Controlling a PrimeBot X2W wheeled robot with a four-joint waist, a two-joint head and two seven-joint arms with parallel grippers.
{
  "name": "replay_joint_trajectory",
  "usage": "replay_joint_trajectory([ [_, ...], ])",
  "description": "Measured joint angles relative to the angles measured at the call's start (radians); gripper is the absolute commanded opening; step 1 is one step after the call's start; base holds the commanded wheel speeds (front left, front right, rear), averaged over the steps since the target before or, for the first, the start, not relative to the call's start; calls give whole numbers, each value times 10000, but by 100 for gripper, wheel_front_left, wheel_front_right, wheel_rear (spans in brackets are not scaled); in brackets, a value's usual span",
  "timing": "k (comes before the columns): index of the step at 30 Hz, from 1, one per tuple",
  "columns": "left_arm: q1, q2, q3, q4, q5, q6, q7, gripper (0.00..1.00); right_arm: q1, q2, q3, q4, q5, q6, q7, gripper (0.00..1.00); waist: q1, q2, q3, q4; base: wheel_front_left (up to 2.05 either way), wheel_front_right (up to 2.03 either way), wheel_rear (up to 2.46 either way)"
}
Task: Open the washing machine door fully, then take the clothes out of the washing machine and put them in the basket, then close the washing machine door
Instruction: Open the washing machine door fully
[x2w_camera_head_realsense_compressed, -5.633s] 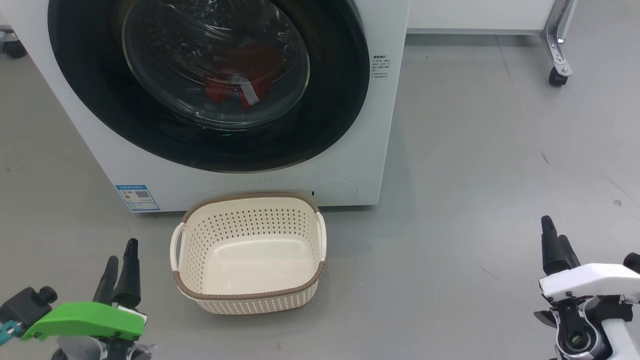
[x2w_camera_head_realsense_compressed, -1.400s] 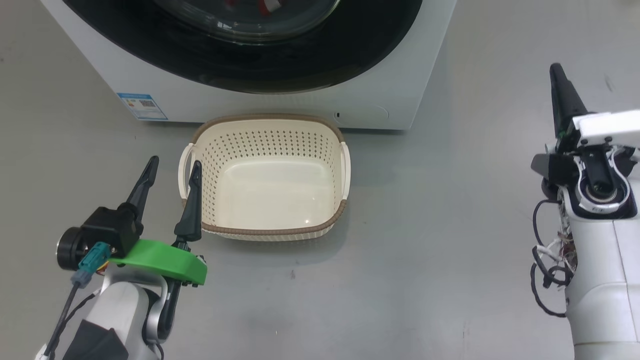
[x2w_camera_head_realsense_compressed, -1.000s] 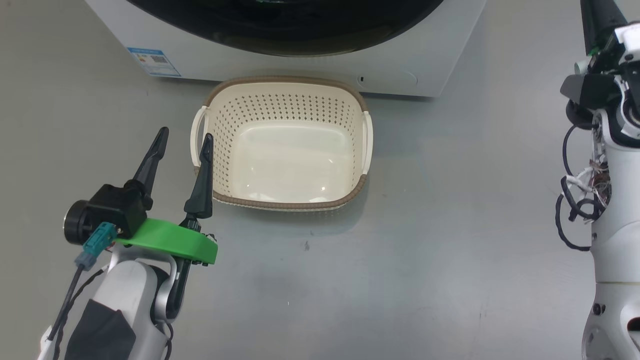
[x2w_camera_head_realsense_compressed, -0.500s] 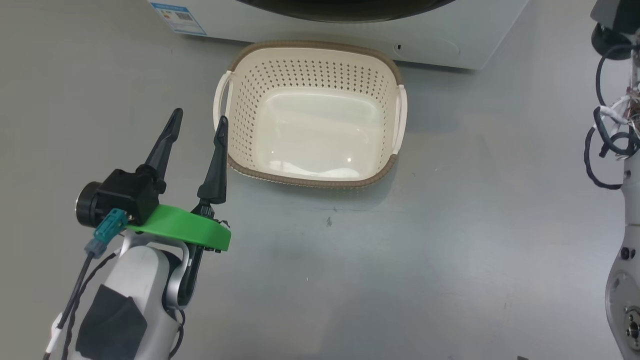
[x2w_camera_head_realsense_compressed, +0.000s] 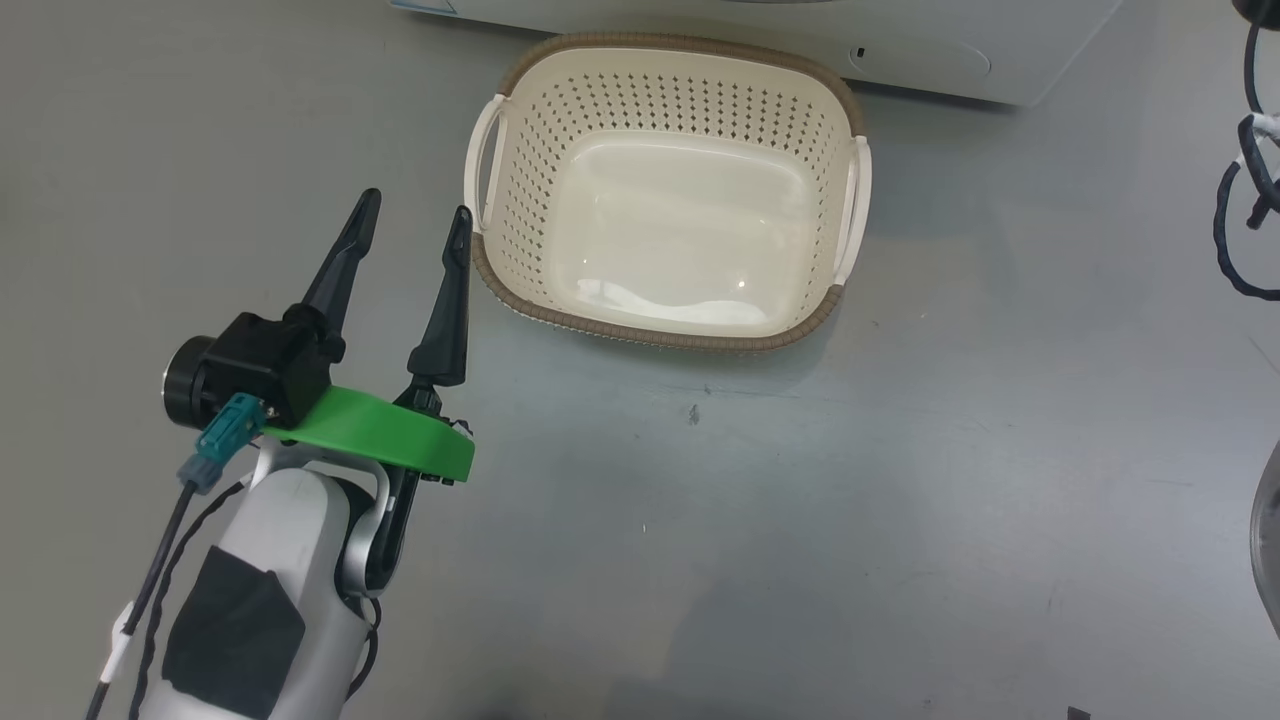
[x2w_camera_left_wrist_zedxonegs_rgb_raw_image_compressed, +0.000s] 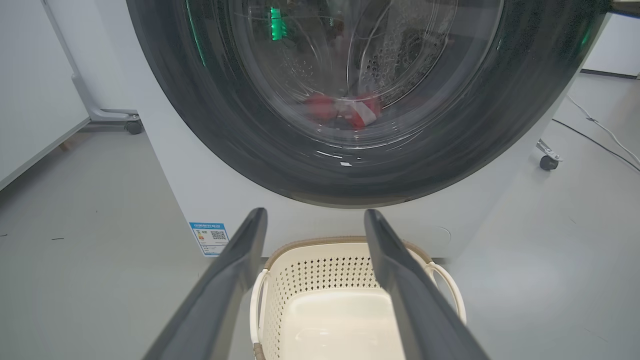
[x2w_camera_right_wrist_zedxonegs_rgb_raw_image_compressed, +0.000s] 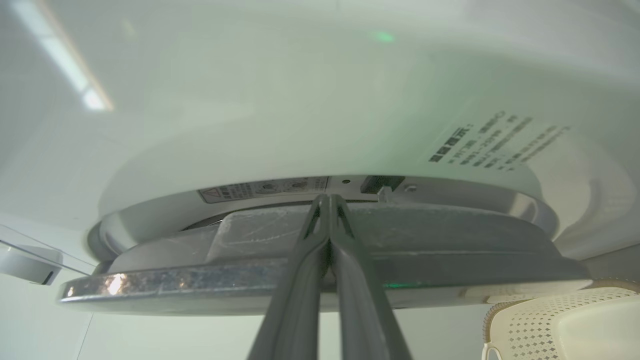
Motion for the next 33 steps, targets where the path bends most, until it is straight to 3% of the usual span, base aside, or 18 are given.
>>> replay_joint_trajectory([
  [14, -116, -96, 8, 236, 71, -61, -29, 100, -666, -253, 153, 830, 12, 29, 550, 0, 0, 0, 140, 139, 0, 0, 0],
  [27, -274, -113, 35, 531, 276, -109, -29, 100, -718, -301, -13, 1453, 635, 612, 1392, 0, 0, 0, 48, 74, 0, 0, 0],
  [33, -274, -113, 59, 589, 355, -148, -29, 100, -600, -326, 8, 1716, 857, 721, 1835, 0, 0, 0, -117, -5, 0, 0, 0],
])
